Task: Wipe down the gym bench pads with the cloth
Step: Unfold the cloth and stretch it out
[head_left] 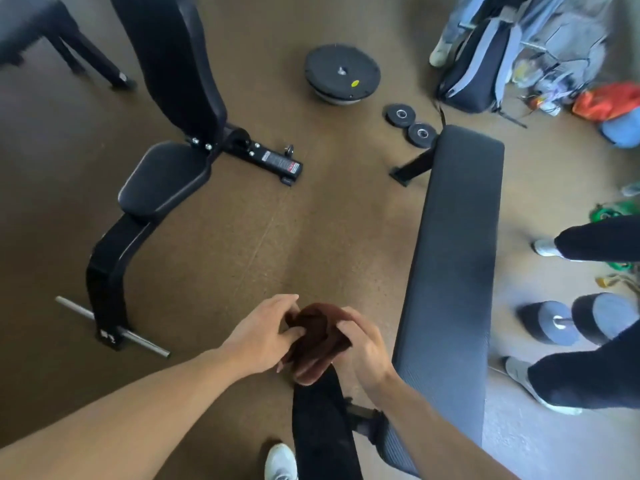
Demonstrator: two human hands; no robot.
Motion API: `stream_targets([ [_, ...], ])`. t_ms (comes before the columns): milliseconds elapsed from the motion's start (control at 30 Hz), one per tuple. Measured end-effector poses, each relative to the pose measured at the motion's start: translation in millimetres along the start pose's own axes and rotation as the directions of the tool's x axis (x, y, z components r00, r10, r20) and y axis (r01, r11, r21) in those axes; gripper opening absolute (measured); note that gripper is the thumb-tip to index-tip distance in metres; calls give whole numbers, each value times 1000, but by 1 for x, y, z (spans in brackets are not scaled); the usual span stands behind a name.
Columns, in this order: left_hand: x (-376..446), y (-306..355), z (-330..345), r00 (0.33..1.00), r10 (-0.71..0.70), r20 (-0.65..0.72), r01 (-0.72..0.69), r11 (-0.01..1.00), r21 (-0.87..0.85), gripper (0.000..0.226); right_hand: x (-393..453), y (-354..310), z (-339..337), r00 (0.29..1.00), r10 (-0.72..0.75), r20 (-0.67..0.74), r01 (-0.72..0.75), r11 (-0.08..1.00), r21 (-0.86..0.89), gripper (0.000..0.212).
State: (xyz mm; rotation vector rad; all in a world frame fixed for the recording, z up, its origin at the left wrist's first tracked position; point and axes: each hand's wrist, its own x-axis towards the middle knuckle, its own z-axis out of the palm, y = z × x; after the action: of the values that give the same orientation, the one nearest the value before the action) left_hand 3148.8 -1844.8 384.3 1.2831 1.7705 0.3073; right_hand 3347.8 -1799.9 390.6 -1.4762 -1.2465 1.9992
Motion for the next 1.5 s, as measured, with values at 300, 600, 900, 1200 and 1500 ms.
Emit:
stream_targets([
  [300, 135, 117, -125, 991, -73, -112, 56, 987, -149, 17, 137, -141, -44, 990, 103, 98, -102, 995, -16, 36],
  [600, 300, 168, -327, 988, -141, -62, 86, 838, -539, 22, 332, -296, -20, 917, 159, 365, -161, 987, -25, 78],
  [900, 491, 171, -560, 987, -150, -53, 64, 680, -730, 50, 549, -453, 0, 928, 287, 239, -119, 834, -539, 36],
  [1200, 725, 120, -728, 886, -448, 122, 380, 548, -745, 55, 796, -633, -69, 952, 270, 141, -230, 942, -246, 57],
  [1500, 859, 108, -870, 765, -635, -104, 308, 504, -807, 48, 1013, -847, 19, 964, 146, 222, -118, 984, -133, 50],
])
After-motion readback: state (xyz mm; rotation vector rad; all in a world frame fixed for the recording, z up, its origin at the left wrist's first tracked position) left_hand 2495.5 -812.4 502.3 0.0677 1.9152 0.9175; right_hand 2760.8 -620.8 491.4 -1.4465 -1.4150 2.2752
